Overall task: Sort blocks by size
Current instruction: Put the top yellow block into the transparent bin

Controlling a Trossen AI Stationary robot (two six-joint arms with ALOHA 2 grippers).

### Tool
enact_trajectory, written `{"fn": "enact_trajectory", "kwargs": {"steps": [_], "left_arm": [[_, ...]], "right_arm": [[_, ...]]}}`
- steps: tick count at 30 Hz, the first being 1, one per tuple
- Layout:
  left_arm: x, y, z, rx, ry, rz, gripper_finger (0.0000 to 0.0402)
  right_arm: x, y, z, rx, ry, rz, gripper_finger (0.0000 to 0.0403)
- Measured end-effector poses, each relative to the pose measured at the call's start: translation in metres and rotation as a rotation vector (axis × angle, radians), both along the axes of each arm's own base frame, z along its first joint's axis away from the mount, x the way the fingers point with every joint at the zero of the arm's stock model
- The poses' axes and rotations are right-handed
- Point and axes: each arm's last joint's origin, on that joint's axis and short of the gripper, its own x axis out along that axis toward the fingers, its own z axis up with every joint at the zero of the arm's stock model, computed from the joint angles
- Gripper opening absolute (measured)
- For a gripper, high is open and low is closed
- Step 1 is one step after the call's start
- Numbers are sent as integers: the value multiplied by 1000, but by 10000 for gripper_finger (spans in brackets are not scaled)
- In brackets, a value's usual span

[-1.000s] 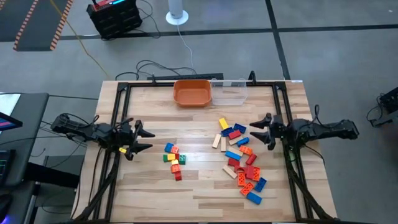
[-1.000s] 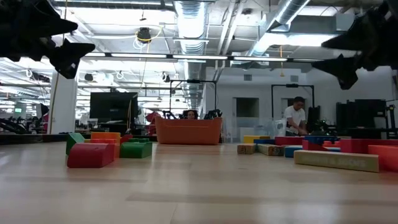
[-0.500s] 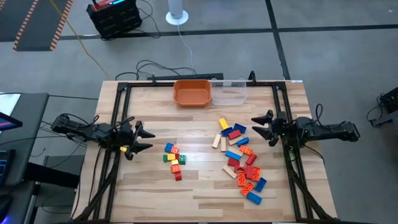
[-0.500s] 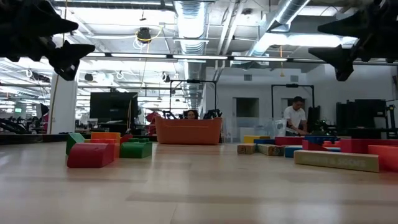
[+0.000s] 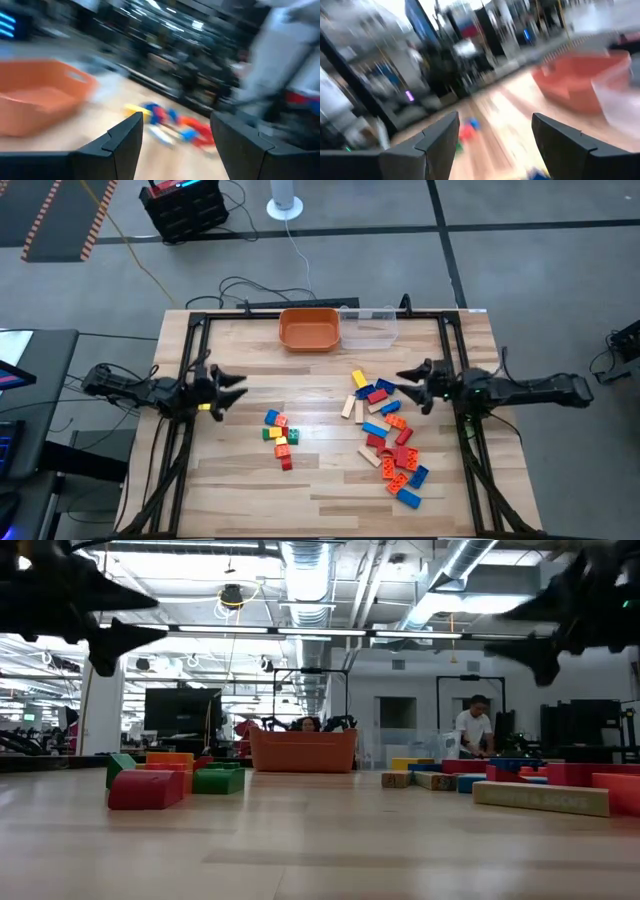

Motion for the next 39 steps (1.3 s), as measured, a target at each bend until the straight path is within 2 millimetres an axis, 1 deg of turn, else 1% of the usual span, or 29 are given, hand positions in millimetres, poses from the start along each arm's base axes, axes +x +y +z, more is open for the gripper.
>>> {"fn": "enact_trajectory", "kwargs": {"steps": [1,4,6,10,13,16,20,23,26,30,34,37,39], "left_arm": [[-1,2,0,19,9,62,225],[-3,9,3,25,-4,236,224],[-4,12,8,52,-4,290,224],[-3,14,10,97,45,294,224],[0,15,13,108,67,287,224],[7,14,11,120,133,248,224],[18,11,13,117,199,174,224],[27,9,13,119,259,132,224],[35,8,16,137,310,120,224],[45,7,21,211,402,114,224],[55,9,23,274,474,128,224],[61,12,19,332,552,141,224],[66,15,20,361,588,154,224]], "right_arm": [[3,0,-1,-6,41,-3,282],[17,-2,8,-23,125,-15,282],[27,-4,14,-30,212,-57,282],[55,-12,19,-41,467,-153,282],[83,-22,26,-41,624,-185,282],[111,-34,29,-37,772,-206,282],[140,-52,30,-21,934,-204,282],[156,-60,30,-35,987,-184,282],[169,-66,34,-36,988,-150,282],[175,-75,39,-24,1029,-142,282],[176,-83,33,7,1106,-160,283],[180,-84,27,29,1161,-154,293],[184,-83,25,42,1197,-131,306]]}}
